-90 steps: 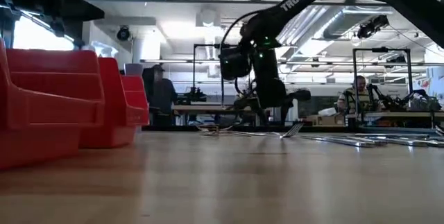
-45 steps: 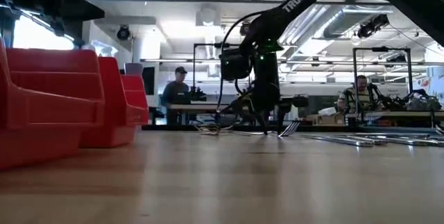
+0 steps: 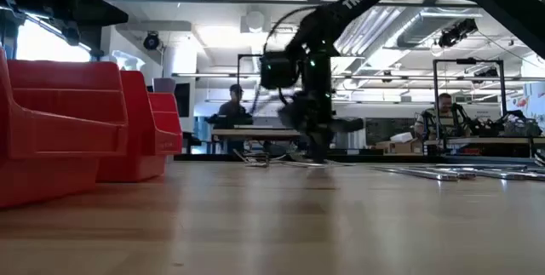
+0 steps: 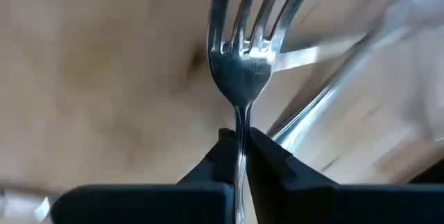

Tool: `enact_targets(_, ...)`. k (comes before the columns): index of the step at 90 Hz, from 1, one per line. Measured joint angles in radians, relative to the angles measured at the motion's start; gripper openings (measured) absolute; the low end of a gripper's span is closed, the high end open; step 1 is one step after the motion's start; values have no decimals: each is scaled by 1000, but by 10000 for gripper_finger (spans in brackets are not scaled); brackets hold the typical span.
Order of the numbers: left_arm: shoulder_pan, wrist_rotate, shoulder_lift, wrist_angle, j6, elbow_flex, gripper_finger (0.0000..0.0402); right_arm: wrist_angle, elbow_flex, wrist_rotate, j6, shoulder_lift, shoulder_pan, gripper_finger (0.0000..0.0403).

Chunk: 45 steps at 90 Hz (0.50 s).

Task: Sort silverware
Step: Put the silver fork in the top red bin

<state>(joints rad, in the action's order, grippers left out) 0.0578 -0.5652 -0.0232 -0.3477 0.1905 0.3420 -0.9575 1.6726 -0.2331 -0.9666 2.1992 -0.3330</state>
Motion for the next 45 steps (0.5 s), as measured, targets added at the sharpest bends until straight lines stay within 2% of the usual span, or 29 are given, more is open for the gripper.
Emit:
enact_targets(26,0,0,0,0,-1,0,0,6,197,159,261,-78,28,0)
enact_targets(33,0,0,0,1,0,0,0,44,242,262,351,-96,49,0)
enact_targets(45,0,-1,0,0,-1,0,0,173,303,512,520,-100,101,0)
